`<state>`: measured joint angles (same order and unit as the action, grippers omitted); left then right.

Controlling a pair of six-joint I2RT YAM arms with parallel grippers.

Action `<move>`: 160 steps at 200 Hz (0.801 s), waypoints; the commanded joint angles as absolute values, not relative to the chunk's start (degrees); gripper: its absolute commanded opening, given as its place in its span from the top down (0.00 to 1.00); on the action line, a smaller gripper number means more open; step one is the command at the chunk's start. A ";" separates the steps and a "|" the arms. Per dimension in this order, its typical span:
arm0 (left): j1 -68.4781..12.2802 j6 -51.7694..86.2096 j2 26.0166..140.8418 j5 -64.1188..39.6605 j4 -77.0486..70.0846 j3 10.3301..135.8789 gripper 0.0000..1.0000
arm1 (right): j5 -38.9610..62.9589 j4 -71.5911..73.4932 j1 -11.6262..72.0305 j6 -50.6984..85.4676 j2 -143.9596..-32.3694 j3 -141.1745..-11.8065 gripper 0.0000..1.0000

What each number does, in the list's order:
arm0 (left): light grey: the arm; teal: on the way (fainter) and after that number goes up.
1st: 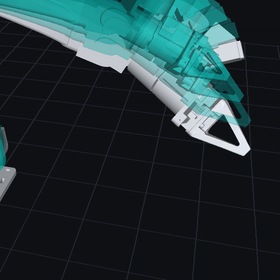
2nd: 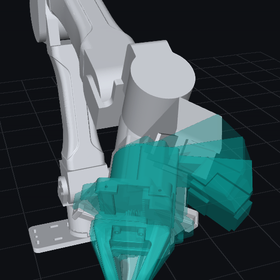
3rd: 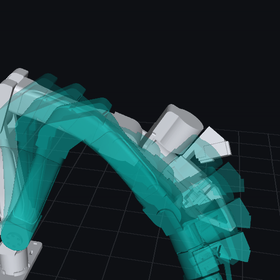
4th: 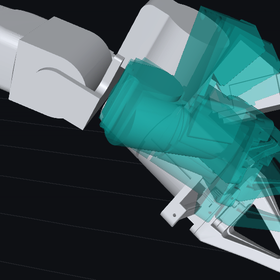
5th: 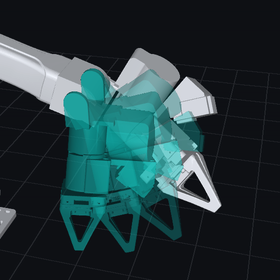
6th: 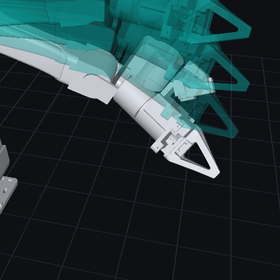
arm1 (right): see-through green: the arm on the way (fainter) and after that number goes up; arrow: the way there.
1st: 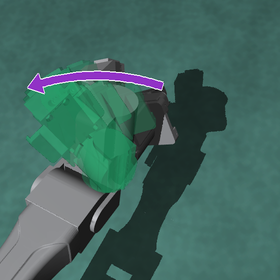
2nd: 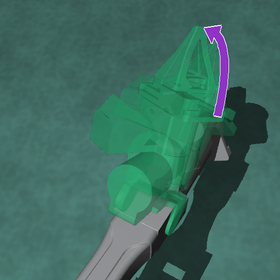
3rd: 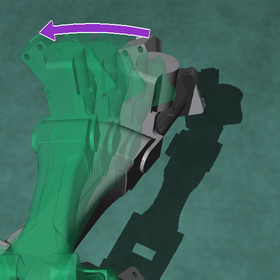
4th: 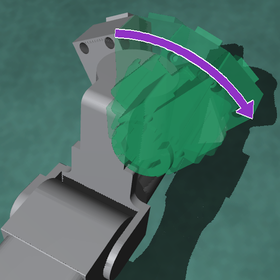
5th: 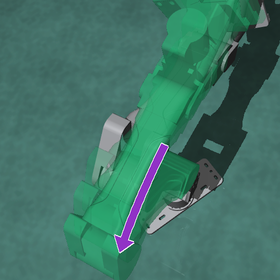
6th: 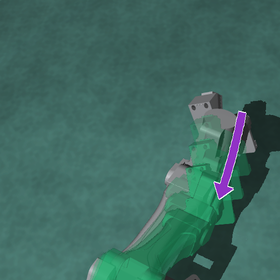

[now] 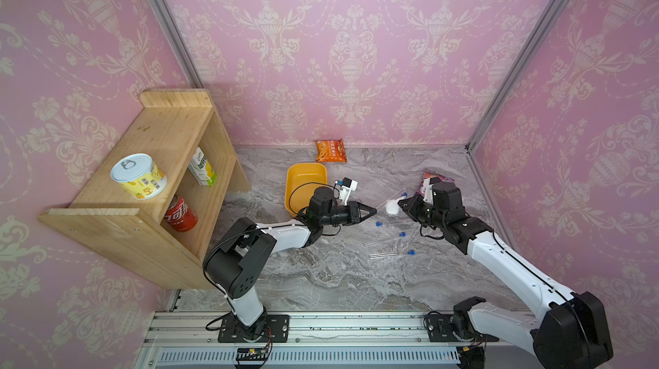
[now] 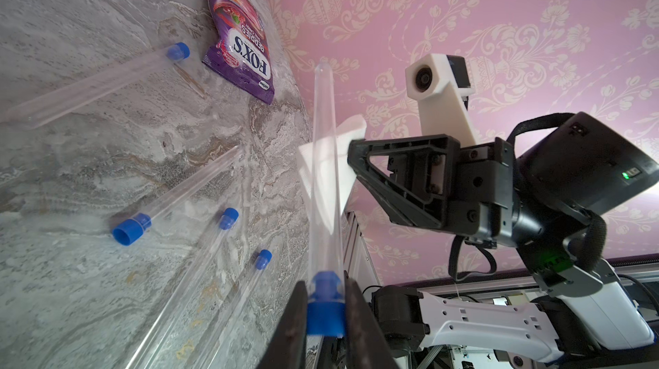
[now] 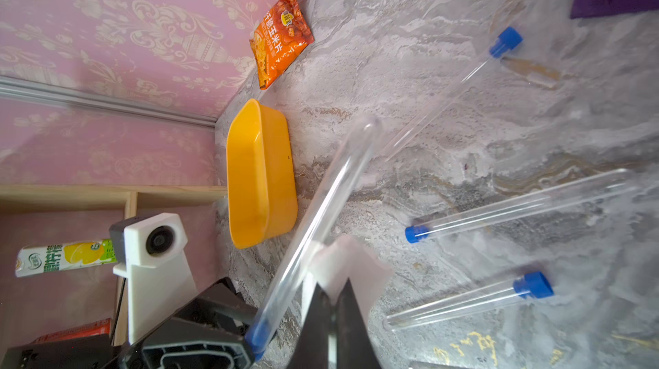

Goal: Wipe the exteriors of test tubes
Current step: Wipe the dirt from the test tube.

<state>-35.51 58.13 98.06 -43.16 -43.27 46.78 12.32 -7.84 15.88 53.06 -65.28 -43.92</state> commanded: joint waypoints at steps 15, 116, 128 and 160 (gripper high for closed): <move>-35.95 59.38 98.52 -43.59 -45.43 46.41 0.80 | 14.65 -9.71 11.13 49.86 -63.38 -45.47 1.00; -36.21 59.81 98.53 -43.77 -45.79 45.97 0.80 | 21.61 -5.55 5.83 48.26 -69.30 -47.96 1.00; -36.20 59.72 98.44 -43.77 -45.79 45.88 0.80 | 21.93 -5.45 6.27 47.96 -69.78 -48.16 1.00; -36.30 59.82 98.52 -43.59 -46.05 45.62 0.80 | 22.24 -6.09 8.04 46.31 -70.05 -48.80 1.00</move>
<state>-35.88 59.29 98.06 -43.16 -44.12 46.46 20.58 -6.66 6.66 48.77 -70.02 -46.96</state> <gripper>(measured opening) 0.199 0.064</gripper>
